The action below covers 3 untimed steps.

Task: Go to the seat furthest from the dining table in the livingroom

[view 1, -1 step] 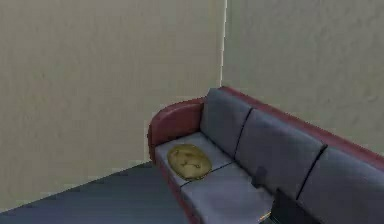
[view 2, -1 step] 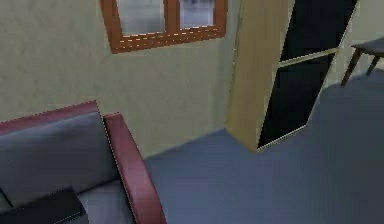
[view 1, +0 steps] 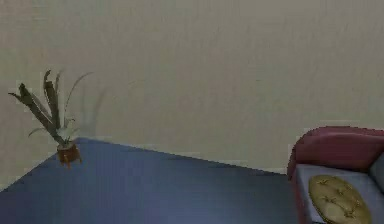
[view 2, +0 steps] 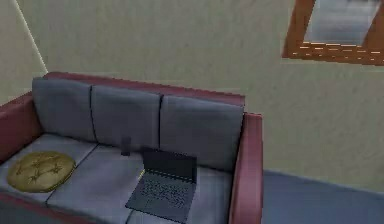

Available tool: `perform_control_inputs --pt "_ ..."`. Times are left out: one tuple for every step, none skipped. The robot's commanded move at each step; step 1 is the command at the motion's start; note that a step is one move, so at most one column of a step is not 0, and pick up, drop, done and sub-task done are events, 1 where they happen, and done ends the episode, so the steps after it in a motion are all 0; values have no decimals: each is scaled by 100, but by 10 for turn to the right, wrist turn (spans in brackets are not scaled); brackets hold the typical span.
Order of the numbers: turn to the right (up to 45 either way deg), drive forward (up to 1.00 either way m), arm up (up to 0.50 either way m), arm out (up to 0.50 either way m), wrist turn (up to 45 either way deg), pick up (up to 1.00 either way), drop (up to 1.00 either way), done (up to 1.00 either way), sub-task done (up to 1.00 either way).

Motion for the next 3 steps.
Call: perform_control_inputs --pt "-450 0 0 0 0 0 0 0 0" --pt "-270 0 0 0 0 0 0 0 0" --pt "0 10 0 0 0 0 0 0 0"
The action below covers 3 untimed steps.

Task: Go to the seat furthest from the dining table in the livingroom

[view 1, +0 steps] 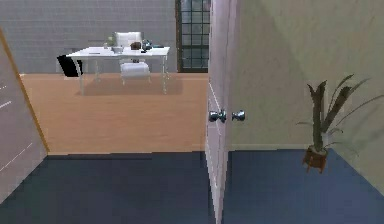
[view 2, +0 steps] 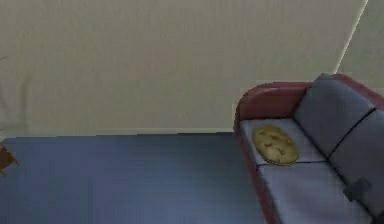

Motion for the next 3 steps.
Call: perform_control_inputs --pt "-450 0 0 0 0 0 0 0 0" --pt "-390 0 0 0 0 0 0 0 0" --pt "0 45 0 0 0 0 0 0 0"
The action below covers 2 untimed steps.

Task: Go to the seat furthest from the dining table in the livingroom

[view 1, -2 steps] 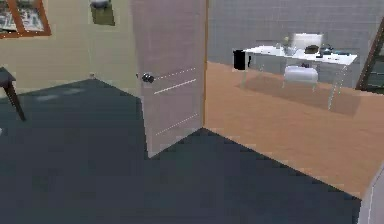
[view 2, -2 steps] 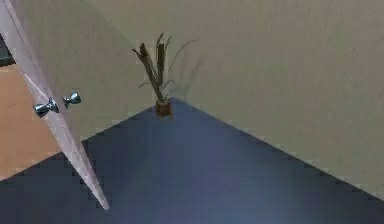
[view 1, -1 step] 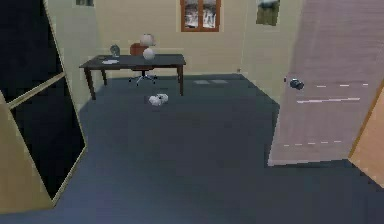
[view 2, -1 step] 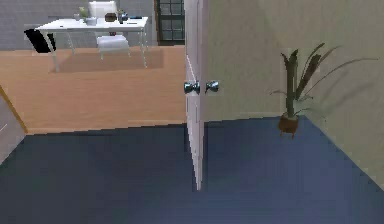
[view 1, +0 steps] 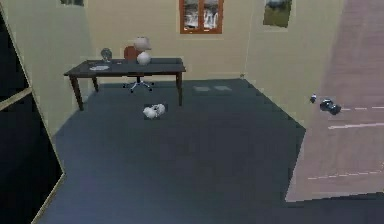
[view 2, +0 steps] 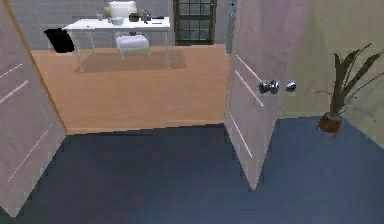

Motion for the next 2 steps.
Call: perform_control_inputs --pt "-90 0 0 0 0 0 0 0 0" --pt "0 100 0 0 0 0 0 0 0"
